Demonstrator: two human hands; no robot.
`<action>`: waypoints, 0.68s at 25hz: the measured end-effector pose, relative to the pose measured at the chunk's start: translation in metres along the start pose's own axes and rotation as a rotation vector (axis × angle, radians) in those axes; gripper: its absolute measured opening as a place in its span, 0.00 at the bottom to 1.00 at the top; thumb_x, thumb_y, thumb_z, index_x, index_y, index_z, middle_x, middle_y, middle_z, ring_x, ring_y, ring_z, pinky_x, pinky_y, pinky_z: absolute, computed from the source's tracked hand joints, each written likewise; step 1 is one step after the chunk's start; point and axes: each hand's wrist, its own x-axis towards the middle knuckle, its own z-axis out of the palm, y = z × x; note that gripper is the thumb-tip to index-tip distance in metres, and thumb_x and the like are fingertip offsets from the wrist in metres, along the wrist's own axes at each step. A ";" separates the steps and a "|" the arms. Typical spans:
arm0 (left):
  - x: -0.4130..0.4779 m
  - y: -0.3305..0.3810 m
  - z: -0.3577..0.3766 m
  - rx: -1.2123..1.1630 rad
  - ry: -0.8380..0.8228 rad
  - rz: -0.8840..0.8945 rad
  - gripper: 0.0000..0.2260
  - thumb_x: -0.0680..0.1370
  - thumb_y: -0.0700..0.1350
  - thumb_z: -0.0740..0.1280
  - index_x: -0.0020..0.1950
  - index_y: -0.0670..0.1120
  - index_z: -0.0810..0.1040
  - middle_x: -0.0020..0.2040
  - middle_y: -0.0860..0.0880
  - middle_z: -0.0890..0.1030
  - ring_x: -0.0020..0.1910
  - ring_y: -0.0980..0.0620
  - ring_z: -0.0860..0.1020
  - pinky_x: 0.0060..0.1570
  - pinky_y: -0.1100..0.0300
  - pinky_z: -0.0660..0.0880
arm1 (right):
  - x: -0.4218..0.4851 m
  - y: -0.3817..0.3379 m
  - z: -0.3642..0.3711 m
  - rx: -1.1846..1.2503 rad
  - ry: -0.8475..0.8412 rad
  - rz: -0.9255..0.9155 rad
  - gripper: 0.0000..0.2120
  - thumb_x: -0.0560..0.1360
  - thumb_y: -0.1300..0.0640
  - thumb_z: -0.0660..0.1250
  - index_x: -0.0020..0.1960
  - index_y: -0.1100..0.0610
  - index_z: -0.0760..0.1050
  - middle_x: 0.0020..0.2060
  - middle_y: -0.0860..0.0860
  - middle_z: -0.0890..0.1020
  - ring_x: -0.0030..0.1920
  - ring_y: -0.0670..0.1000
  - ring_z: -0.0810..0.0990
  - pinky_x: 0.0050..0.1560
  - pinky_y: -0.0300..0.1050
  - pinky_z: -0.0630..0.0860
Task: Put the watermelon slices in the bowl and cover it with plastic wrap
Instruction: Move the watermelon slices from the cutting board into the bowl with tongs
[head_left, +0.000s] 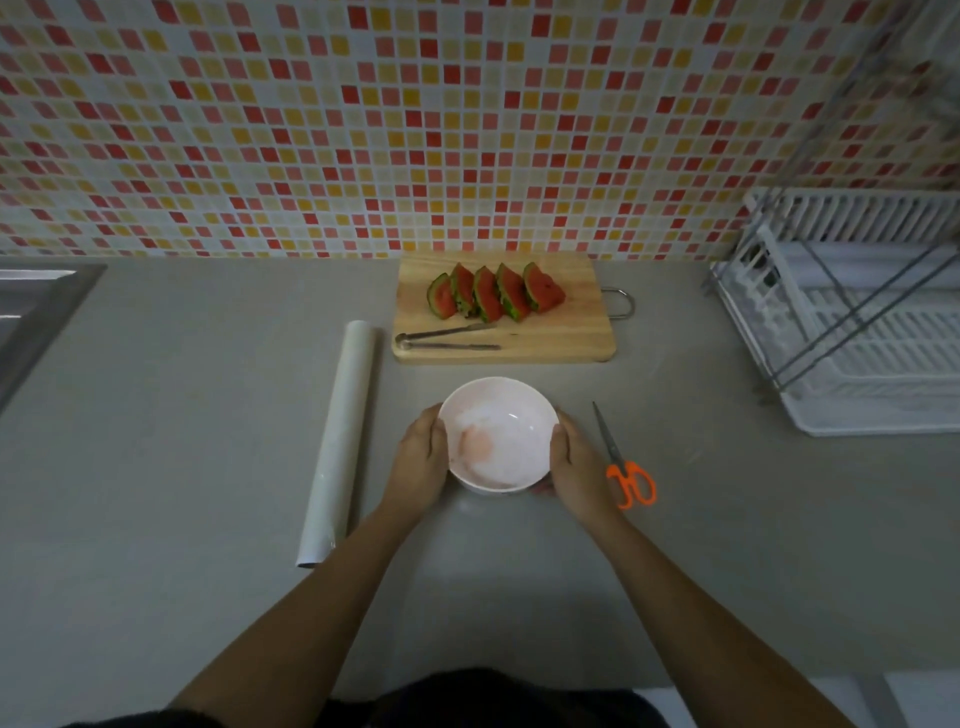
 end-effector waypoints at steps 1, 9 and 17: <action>0.000 -0.001 0.000 -0.009 -0.003 -0.002 0.15 0.83 0.42 0.53 0.65 0.42 0.74 0.60 0.44 0.79 0.56 0.50 0.75 0.54 0.64 0.67 | -0.001 0.000 0.000 0.025 -0.006 0.006 0.17 0.82 0.54 0.50 0.66 0.55 0.69 0.50 0.55 0.79 0.43 0.53 0.81 0.34 0.51 0.82; 0.045 0.016 0.008 -0.033 -0.042 -0.008 0.14 0.83 0.45 0.53 0.64 0.45 0.74 0.58 0.46 0.80 0.55 0.49 0.76 0.54 0.58 0.70 | 0.036 -0.016 -0.012 0.102 0.027 -0.005 0.14 0.81 0.53 0.51 0.63 0.48 0.70 0.46 0.44 0.76 0.40 0.44 0.79 0.32 0.51 0.82; 0.082 0.012 -0.003 0.168 0.043 -0.047 0.18 0.82 0.51 0.54 0.69 0.46 0.70 0.65 0.43 0.76 0.62 0.42 0.74 0.56 0.55 0.69 | 0.062 -0.010 -0.014 0.061 -0.029 0.005 0.15 0.81 0.51 0.52 0.51 0.30 0.70 0.47 0.33 0.75 0.48 0.41 0.76 0.33 0.42 0.81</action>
